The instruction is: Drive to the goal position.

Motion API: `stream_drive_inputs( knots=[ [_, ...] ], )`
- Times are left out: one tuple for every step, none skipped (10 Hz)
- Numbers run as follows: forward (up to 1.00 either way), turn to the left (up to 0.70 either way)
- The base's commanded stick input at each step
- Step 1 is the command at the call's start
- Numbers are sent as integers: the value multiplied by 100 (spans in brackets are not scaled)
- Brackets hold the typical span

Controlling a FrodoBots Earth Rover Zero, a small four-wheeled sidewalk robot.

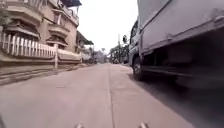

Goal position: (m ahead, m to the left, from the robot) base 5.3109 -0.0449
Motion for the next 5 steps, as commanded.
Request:
stream_drive_inputs(
  knots=[
    [85, 0],
    [85, 0],
    [85, 0],
    [85, 0],
    [85, 0]
  ],
)
